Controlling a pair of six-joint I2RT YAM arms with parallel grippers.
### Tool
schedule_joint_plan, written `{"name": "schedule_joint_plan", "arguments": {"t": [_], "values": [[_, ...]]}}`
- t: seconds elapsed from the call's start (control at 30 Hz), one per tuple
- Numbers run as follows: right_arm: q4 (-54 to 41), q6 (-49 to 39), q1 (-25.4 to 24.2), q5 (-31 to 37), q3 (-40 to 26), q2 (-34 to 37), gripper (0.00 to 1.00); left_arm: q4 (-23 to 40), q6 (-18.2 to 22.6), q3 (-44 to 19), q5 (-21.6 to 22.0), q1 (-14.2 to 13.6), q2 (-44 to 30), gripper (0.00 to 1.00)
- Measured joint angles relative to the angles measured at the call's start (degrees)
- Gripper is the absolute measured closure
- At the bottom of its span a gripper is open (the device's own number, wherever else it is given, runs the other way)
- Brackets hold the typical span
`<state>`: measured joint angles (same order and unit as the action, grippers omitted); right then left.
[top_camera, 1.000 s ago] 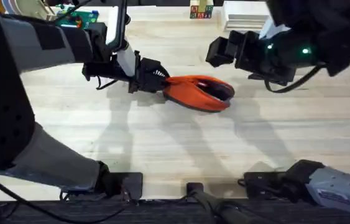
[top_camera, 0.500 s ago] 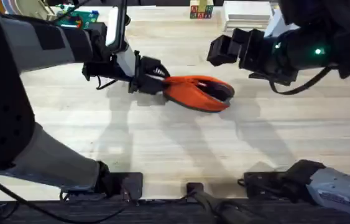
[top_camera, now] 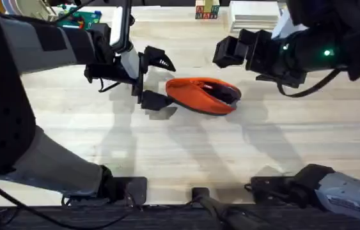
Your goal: Unzip the bag, pick up the pens from the table one at a time and place them inside, then zip the bag closed.
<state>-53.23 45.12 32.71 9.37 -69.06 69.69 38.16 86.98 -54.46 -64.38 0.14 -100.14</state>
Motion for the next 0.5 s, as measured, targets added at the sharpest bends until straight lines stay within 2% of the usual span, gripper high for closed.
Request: {"name": "schedule_joint_plan", "arguments": {"t": [0.2,0.5], "values": [[0.0,0.0,0.0,0.0,0.0,0.0,0.004,2.6,0.0,0.0,3.9,0.0,2.5,0.006],[0.0,-1.2,0.0,-1.5,0.0,0.0,0.004,7.5,0.0,0.0,10.6,0.0,18.3,0.006]]}}
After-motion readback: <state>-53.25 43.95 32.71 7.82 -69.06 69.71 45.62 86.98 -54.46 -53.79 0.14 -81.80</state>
